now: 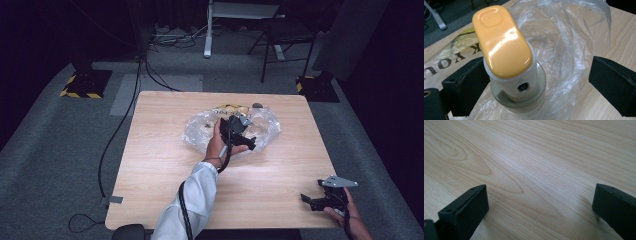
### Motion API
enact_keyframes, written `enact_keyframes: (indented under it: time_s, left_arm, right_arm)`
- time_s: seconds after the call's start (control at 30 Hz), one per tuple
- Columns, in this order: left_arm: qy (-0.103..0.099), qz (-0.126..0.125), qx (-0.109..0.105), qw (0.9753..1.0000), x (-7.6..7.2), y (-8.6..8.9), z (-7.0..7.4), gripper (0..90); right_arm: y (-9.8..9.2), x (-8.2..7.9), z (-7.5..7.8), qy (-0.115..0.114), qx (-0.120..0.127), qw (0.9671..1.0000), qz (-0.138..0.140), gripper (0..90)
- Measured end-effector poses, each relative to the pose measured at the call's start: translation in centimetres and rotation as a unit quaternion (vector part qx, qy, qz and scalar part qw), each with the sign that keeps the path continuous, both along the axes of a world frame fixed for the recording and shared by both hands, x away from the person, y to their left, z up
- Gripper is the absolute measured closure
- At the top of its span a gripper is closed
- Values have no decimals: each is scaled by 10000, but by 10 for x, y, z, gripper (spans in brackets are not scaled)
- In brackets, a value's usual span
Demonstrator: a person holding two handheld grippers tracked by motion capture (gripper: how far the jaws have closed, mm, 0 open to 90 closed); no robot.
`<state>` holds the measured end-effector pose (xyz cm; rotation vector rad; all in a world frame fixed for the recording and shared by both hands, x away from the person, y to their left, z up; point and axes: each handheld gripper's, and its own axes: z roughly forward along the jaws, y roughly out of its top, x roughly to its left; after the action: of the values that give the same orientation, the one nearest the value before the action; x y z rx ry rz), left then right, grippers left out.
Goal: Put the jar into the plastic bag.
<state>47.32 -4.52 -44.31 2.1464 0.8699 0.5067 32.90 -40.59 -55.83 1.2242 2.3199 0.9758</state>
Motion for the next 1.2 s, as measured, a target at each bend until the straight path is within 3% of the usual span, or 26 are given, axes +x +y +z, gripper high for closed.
enact_keyframes:
  time_s: [0.3,0.6,0.8,1.2]
  left_arm:
    - [-164,-92,349,9992,-6,5,6,27]
    - [-209,-129,539,9982,-13,13,7,27]
    - [-303,-253,871,9954,-21,20,5,27]
    - [-538,-431,1076,9918,-41,32,9,27]
  right_arm:
    - [0,0,0,1,-1,10000,-1,5]
    - [0,0,0,-1,0,10000,-1,5]
    - [0,0,0,0,0,10000,-1,5]
    - [0,0,0,0,0,10000,-1,5]
